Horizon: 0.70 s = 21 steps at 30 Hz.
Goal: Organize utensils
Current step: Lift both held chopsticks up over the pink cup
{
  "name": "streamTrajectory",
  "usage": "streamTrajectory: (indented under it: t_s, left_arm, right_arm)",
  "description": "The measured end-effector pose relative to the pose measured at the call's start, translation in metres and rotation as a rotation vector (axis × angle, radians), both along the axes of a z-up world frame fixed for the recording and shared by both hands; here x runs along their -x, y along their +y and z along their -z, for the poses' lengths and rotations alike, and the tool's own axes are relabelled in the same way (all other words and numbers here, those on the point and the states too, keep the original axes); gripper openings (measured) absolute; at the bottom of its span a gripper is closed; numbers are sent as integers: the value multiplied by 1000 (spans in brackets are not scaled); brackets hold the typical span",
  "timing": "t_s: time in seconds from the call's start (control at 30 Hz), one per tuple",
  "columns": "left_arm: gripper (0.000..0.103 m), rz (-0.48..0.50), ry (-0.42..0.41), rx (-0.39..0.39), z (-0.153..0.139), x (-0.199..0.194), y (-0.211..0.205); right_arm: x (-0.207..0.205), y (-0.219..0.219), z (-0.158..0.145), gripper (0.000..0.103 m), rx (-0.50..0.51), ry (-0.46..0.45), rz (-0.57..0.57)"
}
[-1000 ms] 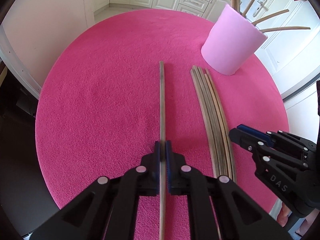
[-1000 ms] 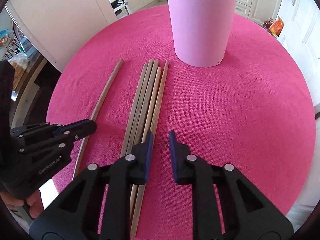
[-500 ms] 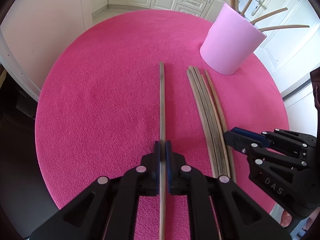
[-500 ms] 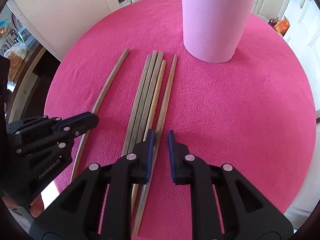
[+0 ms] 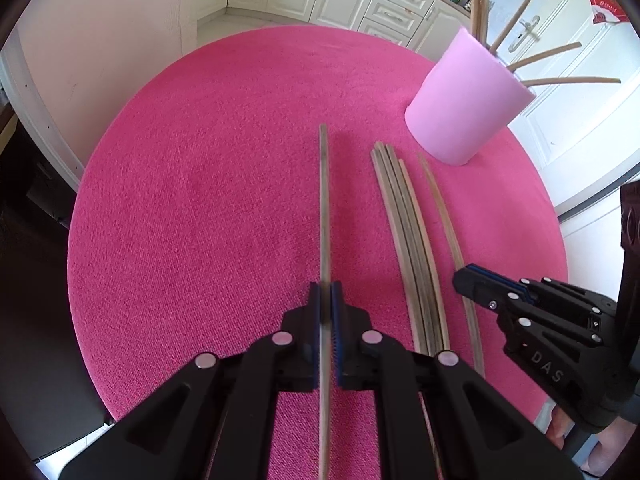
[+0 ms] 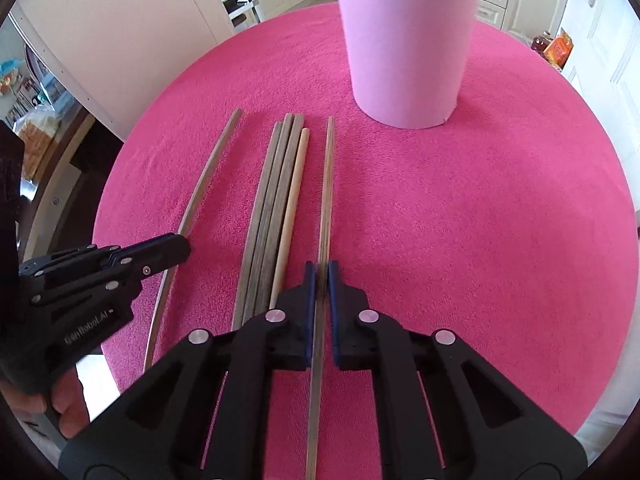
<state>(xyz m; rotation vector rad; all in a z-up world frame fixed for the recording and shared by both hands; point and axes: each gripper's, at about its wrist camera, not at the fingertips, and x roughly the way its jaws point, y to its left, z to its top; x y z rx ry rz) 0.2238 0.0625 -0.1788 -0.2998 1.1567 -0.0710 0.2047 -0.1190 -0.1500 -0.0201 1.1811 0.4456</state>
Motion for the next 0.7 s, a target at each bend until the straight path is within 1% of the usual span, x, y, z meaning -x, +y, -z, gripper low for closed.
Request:
streamTrajectory:
  t_s: [0.17, 0.23, 0.33, 0.43, 0.47, 0.53, 0.57, 0.6, 0.63, 0.67, 0.7]
  left_arm:
    - [6, -7, -47, 19, -14, 8, 5]
    - [6, -5, -88, 32, -24, 12, 5]
    - [6, 12, -180, 51, -41, 19, 4]
    - [6, 30, -295, 56, -59, 25, -1]
    - [6, 33, -335, 47, -65, 27, -3]
    - [6, 42, -396, 42, -75, 26, -8]
    - [6, 50, -420, 36, -80, 27, -11]
    - [6, 55, -416, 17, -82, 25, -14]
    - [6, 55, -384, -10, -80, 20, -19]
    - [6, 48, -344, -31, -77, 15, -22]
    - [6, 48, -314, -28, -73, 12, -22]
  right_arm:
    - [12, -16, -18, 6, -81, -58, 5]
    - [18, -22, -25, 6, -129, -89, 7]
    - [24, -37, -39, 6, -201, -142, 8]
    - [25, -49, -52, 6, -252, -194, 12]
    - [25, -52, -56, 5, -267, -206, 15]
    - [24, -55, -63, 5, -283, -234, 20]
    - [22, -55, -63, 5, -275, -217, 18]
    - [19, -55, -59, 6, -267, -179, 2]
    - [14, -50, -55, 6, -242, -152, -8]
    - [12, -45, -50, 6, -193, -148, -6]
    - [10, -41, -45, 6, -149, -136, -8]
